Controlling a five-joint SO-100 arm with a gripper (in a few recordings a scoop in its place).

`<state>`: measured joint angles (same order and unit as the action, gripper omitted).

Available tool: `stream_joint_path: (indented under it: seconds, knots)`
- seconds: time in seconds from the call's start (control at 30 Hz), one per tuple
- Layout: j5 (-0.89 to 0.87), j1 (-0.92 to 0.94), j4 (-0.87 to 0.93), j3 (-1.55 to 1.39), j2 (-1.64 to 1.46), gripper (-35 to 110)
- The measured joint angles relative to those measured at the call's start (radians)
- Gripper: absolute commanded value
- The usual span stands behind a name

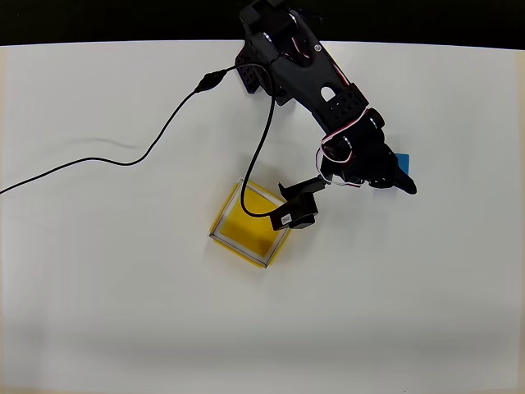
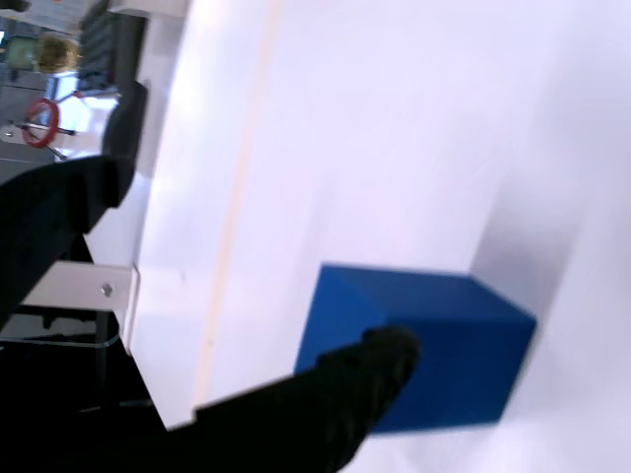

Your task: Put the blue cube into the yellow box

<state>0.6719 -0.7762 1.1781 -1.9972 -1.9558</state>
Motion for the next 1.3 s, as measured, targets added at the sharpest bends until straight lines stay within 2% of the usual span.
stream_joint_path:
  seconds: [0.23, 0.57, 1.3]
  knots:
    - [0.023, -0.029, 0.101, 0.098, 0.109, 50]
    - [-0.017, -0.104, 0.129, 0.161, 0.256, 50]
    - [-0.067, -0.183, 0.009, 0.207, 0.474, 48]
